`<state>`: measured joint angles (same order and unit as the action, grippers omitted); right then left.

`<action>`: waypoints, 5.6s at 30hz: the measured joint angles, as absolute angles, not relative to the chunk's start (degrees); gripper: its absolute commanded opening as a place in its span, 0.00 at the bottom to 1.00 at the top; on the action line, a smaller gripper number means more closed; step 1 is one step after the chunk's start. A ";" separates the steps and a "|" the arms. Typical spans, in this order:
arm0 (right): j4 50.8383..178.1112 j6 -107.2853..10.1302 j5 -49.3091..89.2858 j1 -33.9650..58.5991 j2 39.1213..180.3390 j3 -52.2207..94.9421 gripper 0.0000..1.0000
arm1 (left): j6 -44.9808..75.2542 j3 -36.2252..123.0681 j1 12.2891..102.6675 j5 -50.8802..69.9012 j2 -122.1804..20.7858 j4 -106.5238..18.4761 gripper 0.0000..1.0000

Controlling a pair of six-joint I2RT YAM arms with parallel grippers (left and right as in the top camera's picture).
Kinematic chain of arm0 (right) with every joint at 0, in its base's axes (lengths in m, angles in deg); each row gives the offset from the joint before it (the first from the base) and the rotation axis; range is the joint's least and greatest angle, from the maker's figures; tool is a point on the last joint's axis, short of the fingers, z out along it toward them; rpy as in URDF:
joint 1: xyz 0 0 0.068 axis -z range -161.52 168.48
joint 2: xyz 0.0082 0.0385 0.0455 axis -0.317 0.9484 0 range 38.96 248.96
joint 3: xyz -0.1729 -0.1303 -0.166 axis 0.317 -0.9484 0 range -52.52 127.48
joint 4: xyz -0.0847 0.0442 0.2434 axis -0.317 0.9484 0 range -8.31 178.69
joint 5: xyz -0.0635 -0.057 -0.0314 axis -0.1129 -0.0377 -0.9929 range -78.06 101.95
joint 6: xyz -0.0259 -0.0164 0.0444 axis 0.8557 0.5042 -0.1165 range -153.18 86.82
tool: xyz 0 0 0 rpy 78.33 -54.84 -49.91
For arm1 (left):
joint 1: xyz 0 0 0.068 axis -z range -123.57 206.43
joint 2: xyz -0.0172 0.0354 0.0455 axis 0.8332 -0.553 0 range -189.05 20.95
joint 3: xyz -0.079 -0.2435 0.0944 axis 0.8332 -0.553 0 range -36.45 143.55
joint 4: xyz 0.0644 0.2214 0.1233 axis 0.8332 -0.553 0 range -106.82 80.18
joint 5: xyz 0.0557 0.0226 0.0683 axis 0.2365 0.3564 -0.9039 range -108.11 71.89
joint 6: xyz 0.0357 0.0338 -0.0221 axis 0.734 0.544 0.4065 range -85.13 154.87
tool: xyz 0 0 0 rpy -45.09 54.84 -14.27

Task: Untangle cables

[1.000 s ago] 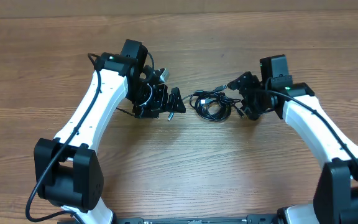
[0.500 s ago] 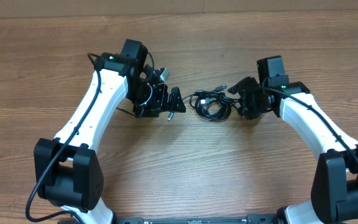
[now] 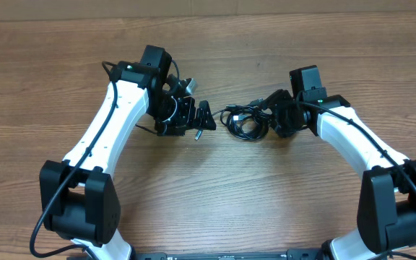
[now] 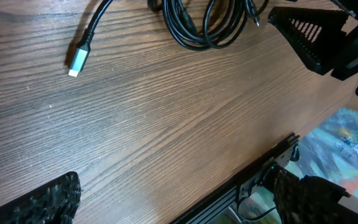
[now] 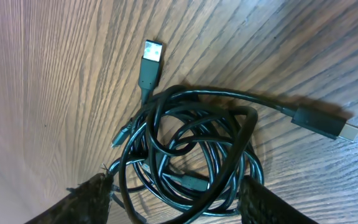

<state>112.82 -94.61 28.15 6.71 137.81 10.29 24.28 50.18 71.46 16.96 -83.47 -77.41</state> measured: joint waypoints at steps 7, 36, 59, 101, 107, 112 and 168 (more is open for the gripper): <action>112.47 -94.61 27.45 6.71 137.81 10.29 0.53 | 24.28 50.18 71.46 16.96 -83.47 -77.06 1.00; 107.56 -91.61 30.03 4.94 137.83 10.29 0.04 | 24.28 50.18 71.46 16.99 -83.47 -77.13 0.99; 85.09 -78.63 65.22 4.98 120.04 10.33 0.04 | 24.15 50.18 71.46 28.46 -83.47 -74.59 1.00; 64.15 -103.22 75.80 4.98 114.88 10.44 0.04 | 9.71 50.20 71.08 23.30 -83.49 -67.40 1.00; 69.85 -102.45 73.99 5.77 114.88 10.44 0.04 | 16.90 50.20 69.49 37.12 -83.49 -65.52 0.99; 69.85 -102.54 73.61 6.45 114.88 10.44 0.04 | 17.22 50.20 68.37 39.96 -83.49 -65.45 1.00; 44.02 -126.21 62.51 7.59 115.10 10.47 0.04 | 2.08 50.28 81.34 8.00 -83.49 -66.61 1.00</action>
